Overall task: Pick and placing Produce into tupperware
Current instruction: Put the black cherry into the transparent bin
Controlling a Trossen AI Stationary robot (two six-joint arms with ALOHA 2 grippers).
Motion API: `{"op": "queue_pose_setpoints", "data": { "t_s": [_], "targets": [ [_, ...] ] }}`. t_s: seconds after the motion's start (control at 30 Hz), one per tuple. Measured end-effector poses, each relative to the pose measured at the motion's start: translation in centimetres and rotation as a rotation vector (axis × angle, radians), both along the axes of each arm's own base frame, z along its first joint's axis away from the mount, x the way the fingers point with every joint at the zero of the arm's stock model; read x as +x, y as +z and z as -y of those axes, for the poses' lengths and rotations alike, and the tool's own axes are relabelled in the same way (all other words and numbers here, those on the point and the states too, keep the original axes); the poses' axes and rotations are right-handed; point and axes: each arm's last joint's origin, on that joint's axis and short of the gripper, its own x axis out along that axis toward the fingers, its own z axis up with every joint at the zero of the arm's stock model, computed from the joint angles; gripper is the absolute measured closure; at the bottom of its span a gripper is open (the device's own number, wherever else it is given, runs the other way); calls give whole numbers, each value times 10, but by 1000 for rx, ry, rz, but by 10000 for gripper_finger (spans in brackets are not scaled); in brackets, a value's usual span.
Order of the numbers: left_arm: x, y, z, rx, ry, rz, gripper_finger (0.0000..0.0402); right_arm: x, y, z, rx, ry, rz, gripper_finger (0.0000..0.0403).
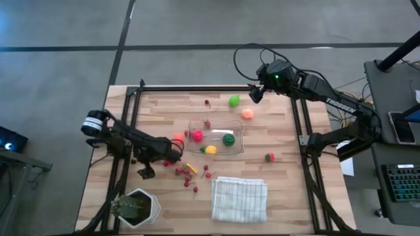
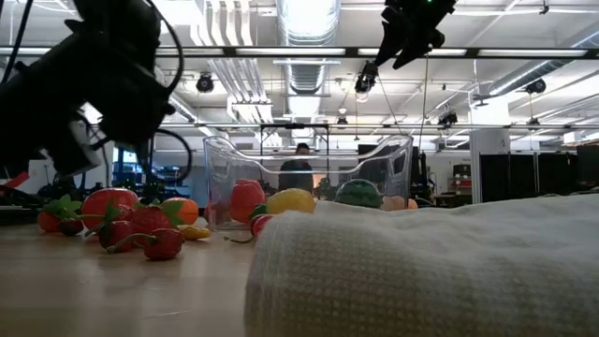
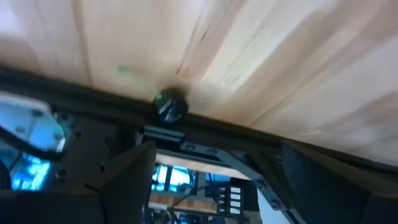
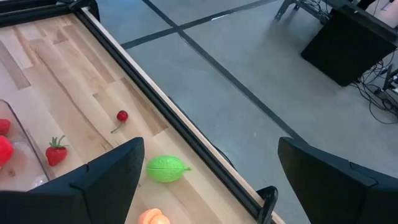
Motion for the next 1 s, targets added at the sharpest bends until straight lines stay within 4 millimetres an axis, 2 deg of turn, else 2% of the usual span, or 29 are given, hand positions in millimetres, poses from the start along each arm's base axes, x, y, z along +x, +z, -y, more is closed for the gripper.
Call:
{"op": "queue_pose_setpoints", "data": {
  "t_s": [0.07,0.53,0.83,1.0],
  "targets": [
    [-5,-4,2,15,-1,-20,72,0,0,0,0,0,-1,40],
    [-3,-8,5,53,-33,25,72,0,0,0,3,0,-4,40],
    [18,8,10,148,171,88,72,0,-1,0,4,0,-6,40],
    [25,15,12,358,532,39,72,0,0,0,2,0,-2,40]
  ]
}}
